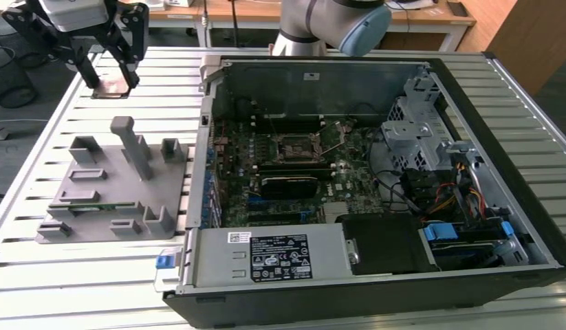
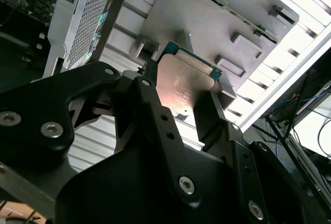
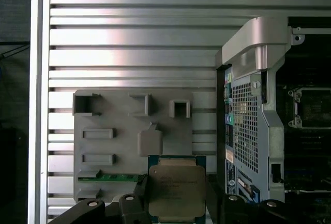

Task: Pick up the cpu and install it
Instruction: 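Pick up the cpu and move it towards the insertion slot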

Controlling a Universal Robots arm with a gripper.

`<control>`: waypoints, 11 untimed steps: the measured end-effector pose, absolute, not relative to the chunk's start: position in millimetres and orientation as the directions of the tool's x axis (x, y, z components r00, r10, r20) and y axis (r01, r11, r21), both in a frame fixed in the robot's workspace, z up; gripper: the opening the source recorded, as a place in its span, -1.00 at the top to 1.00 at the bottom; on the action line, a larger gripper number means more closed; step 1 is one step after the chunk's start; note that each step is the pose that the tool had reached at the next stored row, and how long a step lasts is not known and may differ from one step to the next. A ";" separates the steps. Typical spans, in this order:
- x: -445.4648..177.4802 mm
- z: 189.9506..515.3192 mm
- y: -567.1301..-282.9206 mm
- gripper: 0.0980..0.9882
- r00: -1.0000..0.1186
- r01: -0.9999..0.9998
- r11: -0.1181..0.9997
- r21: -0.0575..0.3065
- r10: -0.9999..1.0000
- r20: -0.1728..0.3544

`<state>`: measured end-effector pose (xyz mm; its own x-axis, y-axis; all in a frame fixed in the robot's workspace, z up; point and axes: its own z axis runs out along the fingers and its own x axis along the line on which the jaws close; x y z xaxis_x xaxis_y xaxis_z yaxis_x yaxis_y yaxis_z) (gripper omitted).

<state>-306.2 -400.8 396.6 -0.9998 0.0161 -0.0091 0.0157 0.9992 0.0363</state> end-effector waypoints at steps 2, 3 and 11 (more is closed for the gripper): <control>-304.6 396.6 -400.7 0.04 -1.000 0.016 0.999 0.036 0.016 -0.009; -303.7 396.6 -400.7 0.04 -1.000 0.016 0.999 0.036 0.016 -0.009; -297.6 396.5 -400.8 0.04 -1.000 0.016 0.999 0.036 0.016 -0.009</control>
<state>-297.6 -400.8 396.5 -0.9998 0.0160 -0.0091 0.0157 0.9992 0.0363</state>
